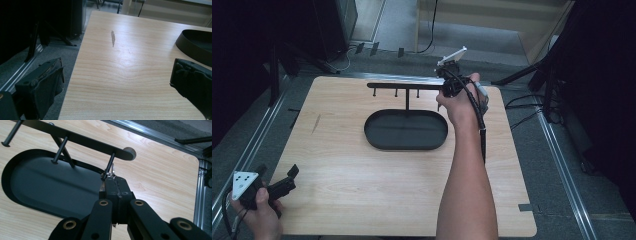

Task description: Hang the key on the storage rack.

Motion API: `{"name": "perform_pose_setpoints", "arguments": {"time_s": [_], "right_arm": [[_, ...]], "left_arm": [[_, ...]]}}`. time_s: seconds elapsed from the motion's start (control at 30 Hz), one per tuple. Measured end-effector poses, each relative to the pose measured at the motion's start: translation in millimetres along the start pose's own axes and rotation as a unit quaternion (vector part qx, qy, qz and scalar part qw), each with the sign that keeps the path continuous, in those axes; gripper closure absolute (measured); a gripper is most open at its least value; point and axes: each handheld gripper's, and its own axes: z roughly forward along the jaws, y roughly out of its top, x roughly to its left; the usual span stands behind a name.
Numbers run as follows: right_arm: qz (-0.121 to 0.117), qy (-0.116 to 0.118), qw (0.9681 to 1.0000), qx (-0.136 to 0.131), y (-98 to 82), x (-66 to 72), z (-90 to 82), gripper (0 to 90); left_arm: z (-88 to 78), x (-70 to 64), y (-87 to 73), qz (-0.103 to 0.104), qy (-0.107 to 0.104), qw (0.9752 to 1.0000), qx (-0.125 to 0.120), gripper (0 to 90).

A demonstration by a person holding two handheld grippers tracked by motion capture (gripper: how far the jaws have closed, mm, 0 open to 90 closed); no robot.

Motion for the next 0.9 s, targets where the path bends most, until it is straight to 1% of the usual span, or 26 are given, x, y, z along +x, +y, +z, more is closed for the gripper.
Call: {"name": "perform_pose_setpoints", "arguments": {"time_s": [0.17, 0.2, 0.3, 0.37, 0.57, 0.73, 0.83, 0.9], "right_arm": [[0.005, -0.006, 1.0000, -0.003, -4.3, -1.8, 5.2, 90.0], [0.014, -0.008, 0.9999, -0.005, -6.6, -3.6, 7.6, 89.9], [0.019, -0.012, 0.9997, -0.002, -8.1, -4.7, 9.4, 88.2], [0.017, -0.020, 0.9997, -0.004, -9.2, -5.7, 10.1, 86.5], [0.022, -0.022, 0.9995, 0.000, -14.4, -12.4, 10.3, 84.0], [0.031, -0.019, 0.9993, 0.006, -24.2, -21.6, 14.7, 81.2], [0.034, -0.019, 0.9992, 0.009, -32.9, -29.4, 19.4, 76.9], [0.042, -0.017, 0.9989, 0.011, -39.6, -34.8, 23.0, 71.1]], "left_arm": [[0.0, 0.1, 0.0, 0.000, 0.000, 1.0000, 0.000, 0.0], [0.0, 0.0, 0.0, 0.000, 0.000, 1.0000, 0.000, 0.0], [0.0, 0.1, 0.1, 0.001, 0.000, 1.0000, 0.001, 0.0], [0.1, 0.0, 0.1, 0.001, 0.000, 1.0000, 0.001, 0.0], [0.2, -0.1, 0.2, 0.001, 0.000, 1.0000, 0.001, 0.0], [0.2, -0.2, 0.1, 0.001, 0.000, 1.0000, 0.001, 0.0], [0.4, -0.5, 0.1, 0.003, 0.002, 1.0000, 0.002, 0.0], [0.5, -0.6, 0.2, 0.004, 0.002, 1.0000, 0.002, 0.0]]}}
